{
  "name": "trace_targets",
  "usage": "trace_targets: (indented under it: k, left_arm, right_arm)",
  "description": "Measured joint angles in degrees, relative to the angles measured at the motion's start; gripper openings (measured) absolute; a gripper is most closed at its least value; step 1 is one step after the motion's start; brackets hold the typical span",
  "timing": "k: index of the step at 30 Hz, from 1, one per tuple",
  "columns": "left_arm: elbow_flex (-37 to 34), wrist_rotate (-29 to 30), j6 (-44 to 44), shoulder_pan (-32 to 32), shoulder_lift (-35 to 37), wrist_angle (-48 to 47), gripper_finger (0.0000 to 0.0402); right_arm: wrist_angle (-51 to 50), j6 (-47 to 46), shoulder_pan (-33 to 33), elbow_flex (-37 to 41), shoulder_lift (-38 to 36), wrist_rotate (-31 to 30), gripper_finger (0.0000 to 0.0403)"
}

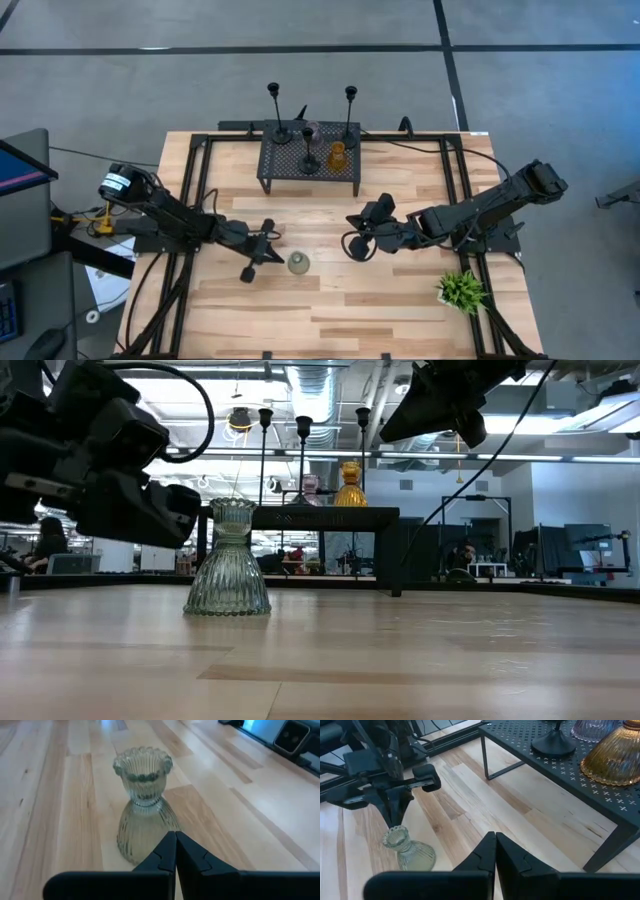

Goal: Pick & Place candle stick holders
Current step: Put the green glass candle holder on the shelf

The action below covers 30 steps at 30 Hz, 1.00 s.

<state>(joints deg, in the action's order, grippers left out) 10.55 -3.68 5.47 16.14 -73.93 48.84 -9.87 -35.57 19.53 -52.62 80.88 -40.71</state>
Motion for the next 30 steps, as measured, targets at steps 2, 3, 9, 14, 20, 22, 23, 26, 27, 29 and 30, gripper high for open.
trace_targets:
  k: [2,3,9,14,20,22,23,26,27,29,30]
  left_arm:
    - [0.00,-0.01,0.57,0.00,0.00,-0.02,0.0004]
    - [0.00,0.00,0.58,0.00,0.01,0.10,0.0004]
    - [0.00,1.03,1.65,0.00,0.02,1.40,0.0011]
    - [0.00,1.07,1.63,0.00,0.04,3.06,0.0049]
    - [0.00,1.07,-1.19,0.00,0.04,3.20,0.0122]
    - [0.00,1.07,-1.70,0.00,0.04,3.39,0.0151]
    - [0.00,1.07,-1.74,0.00,0.04,3.46,0.0166]
    - [0.20,1.08,-1.87,0.00,0.04,3.57,0.0209]
    - [0.56,1.07,-1.87,0.00,0.04,3.57,0.0222]
    - [1.56,1.07,-1.87,0.00,0.04,3.79,0.0245]
    - [2.05,1.09,-1.87,0.00,0.04,3.83,0.0254]
  right_arm:
    - [0.00,0.00,0.00,0.00,0.00,0.00,0.0001]
    - [-0.01,0.00,-0.02,0.00,0.00,0.02,0.0001]
    - [0.02,-0.03,-0.17,0.00,0.00,0.14,0.0001]
    - [0.02,0.00,-0.17,0.00,0.00,0.14,0.0001]
    - [0.04,-0.02,-0.17,0.00,0.00,0.14,0.0001]
    - [0.07,-0.02,-0.17,0.00,0.00,0.14,0.0001]
    - [0.05,-0.03,-0.17,0.00,0.00,0.14,0.0001]
    - [0.09,-0.03,-0.17,0.00,0.00,0.14,0.0001]
    - [0.09,-0.03,-0.17,0.00,0.00,0.14,0.0001]
    - [0.10,-0.03,-0.17,0.00,0.00,0.14,0.0001]
    - [0.13,-0.03,-0.17,0.00,0.00,0.14,0.0001]
